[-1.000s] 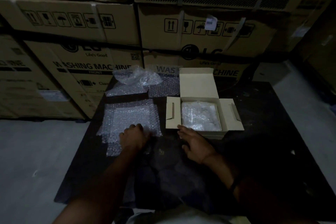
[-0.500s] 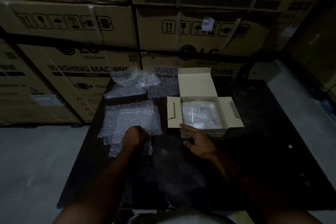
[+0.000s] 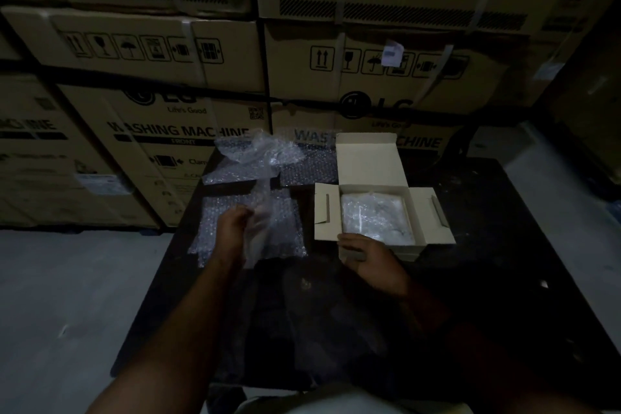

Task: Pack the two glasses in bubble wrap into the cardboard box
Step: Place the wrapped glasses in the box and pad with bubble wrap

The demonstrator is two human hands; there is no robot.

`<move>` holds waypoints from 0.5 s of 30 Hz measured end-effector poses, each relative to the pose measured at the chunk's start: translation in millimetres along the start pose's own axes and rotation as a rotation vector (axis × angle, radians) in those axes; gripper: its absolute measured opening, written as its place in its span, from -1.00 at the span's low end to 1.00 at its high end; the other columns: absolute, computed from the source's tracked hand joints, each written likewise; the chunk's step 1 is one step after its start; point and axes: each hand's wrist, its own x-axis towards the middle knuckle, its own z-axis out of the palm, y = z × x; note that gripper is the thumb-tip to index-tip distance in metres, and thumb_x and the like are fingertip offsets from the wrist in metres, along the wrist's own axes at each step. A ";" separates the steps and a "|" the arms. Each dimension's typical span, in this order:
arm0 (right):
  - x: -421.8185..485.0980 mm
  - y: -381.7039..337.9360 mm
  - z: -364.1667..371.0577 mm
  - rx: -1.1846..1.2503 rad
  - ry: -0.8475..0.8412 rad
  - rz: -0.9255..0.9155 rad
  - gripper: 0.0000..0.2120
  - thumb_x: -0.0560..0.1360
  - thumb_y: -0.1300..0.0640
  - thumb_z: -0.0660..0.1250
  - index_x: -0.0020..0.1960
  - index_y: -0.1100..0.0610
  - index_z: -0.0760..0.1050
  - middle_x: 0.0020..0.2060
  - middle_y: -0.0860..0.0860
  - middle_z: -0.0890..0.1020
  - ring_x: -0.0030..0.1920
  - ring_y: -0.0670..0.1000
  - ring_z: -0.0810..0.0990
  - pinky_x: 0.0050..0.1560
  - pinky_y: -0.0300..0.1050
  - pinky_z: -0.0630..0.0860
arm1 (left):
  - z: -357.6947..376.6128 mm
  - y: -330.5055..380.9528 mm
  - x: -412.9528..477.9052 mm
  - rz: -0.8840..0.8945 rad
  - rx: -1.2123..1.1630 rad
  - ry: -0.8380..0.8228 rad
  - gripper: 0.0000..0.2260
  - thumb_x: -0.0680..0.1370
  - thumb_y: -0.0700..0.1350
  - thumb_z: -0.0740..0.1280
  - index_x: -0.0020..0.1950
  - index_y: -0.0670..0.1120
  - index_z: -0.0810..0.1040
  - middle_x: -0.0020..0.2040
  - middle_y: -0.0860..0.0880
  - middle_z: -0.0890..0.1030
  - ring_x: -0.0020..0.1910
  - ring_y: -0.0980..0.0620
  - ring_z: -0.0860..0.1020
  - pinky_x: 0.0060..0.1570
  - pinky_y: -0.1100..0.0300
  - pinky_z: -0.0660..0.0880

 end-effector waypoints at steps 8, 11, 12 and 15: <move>13.3 -47.0 -41.9 0.819 0.091 0.282 -0.77 0.60 0.12 0.24 0.21 0.16 0.47 -0.05 0.14 0.66 -0.10 0.08 0.64 -0.07 -0.13 0.56 | 65.1 40.9 -20.8 -0.218 -0.439 -0.454 -0.52 0.07 -0.21 0.46 -0.02 -0.27 0.66 0.05 -0.22 0.64 0.07 -0.21 0.60 0.22 -0.12 0.48; 15.4 -51.9 -55.8 0.994 0.057 0.288 -0.77 0.58 0.10 0.26 0.22 0.12 0.45 -0.05 0.12 0.65 -0.12 0.09 0.64 -0.01 0.01 0.58 | 87.1 35.5 -24.0 -0.244 -0.424 -0.536 -0.51 0.07 -0.21 0.43 -0.02 -0.30 0.65 -0.02 -0.28 0.65 0.00 -0.25 0.64 -0.06 -0.04 0.61; 16.1 -50.1 -61.1 1.044 0.108 0.269 -0.74 0.57 0.18 0.27 0.25 0.13 0.42 -0.04 0.13 0.65 -0.12 0.08 0.64 -0.04 -0.03 0.58 | 92.5 33.2 -24.2 -0.258 -0.390 -0.559 -0.51 0.09 -0.20 0.44 0.01 -0.29 0.63 0.00 -0.29 0.64 0.01 -0.25 0.63 -0.06 -0.02 0.60; 14.8 -40.7 -79.5 1.042 0.207 0.198 -0.56 0.50 0.39 0.30 0.31 0.13 0.32 -0.14 0.19 0.66 -0.25 0.09 0.65 -0.20 -0.11 0.60 | 103.4 20.9 -19.0 -0.253 -0.241 -0.488 -0.58 0.05 -0.12 0.54 -0.14 -0.21 0.62 -0.14 -0.18 0.66 -0.16 -0.12 0.66 -0.20 0.15 0.57</move>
